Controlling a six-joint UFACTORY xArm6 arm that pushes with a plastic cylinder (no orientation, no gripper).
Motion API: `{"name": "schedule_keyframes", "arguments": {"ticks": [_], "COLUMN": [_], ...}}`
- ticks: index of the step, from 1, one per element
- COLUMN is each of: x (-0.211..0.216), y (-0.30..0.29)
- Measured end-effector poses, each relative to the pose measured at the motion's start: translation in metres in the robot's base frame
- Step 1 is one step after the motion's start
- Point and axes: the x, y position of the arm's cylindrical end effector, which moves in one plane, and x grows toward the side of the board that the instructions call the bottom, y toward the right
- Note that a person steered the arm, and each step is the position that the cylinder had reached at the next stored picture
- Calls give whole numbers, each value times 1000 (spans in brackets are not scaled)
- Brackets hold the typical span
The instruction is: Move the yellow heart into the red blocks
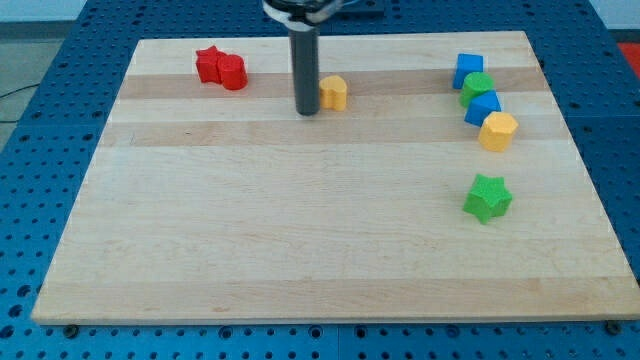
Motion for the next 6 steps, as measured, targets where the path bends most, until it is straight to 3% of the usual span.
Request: {"name": "schedule_keyframes", "arguments": {"ticks": [2,3,4,5,6], "x": [10,-9,-35,-36,-24], "y": [73,101,76,-18,29]}}
